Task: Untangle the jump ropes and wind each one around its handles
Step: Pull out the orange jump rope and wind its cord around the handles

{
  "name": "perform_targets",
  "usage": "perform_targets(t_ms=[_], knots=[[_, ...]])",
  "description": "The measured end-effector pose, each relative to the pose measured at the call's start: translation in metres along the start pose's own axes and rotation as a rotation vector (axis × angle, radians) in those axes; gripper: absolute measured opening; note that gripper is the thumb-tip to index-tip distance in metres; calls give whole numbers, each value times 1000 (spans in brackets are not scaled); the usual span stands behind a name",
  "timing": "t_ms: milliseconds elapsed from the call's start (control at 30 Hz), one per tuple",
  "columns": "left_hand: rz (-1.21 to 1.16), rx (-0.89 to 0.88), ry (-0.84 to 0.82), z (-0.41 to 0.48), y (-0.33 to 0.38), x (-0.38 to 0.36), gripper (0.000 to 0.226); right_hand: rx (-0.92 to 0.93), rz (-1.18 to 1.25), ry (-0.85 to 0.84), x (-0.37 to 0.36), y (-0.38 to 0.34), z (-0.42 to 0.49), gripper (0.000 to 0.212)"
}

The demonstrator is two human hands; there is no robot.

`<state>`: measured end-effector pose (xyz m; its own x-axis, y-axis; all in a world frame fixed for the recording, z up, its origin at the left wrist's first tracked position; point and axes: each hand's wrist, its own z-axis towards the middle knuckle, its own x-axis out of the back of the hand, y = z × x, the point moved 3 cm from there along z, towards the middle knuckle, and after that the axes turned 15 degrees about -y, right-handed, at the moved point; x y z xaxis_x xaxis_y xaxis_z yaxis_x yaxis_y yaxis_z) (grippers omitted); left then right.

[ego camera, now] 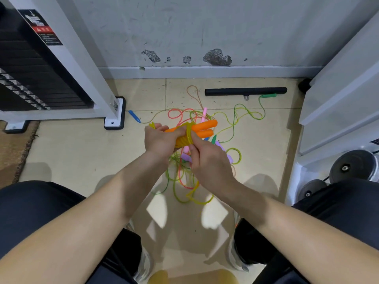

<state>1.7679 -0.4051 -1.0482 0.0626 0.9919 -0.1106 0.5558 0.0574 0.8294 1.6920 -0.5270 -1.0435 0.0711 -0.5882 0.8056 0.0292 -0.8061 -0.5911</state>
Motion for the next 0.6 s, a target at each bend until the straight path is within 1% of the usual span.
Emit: perform_targets(t_ms=[67,100,167,200,233,367,400,467,500,567,600], knots=[[-121,70,-59,-1,4,0,82,44,-97,18,-1,2,3,56],[-146,100,-80,-3,7,0,74,75,-154,32,0,2,3,55],[-151,154,-93,-6,9,0,55,139,-249,68,3,4,3,47],[-148,169,-89,-6,9,1,51,159,-288,76,5,6,3,40],[-143,172,-85,-6,8,2,52,180,-319,79,5,6,4,36],[-58,128,-69,-2,4,7,87,221,-329,9,6,4,4,41],[-48,99,-76,-4,4,7,98,227,-339,-7,6,4,4,42],[-46,50,-79,-7,6,8,130,242,-360,-9,7,3,5,44],[-43,33,-72,-9,8,9,140,253,-377,10,8,2,4,43],[-46,11,-70,-10,11,9,144,291,-423,68,10,-2,1,35],[-59,19,-82,-10,13,9,140,293,-405,85,10,-3,-1,34]])
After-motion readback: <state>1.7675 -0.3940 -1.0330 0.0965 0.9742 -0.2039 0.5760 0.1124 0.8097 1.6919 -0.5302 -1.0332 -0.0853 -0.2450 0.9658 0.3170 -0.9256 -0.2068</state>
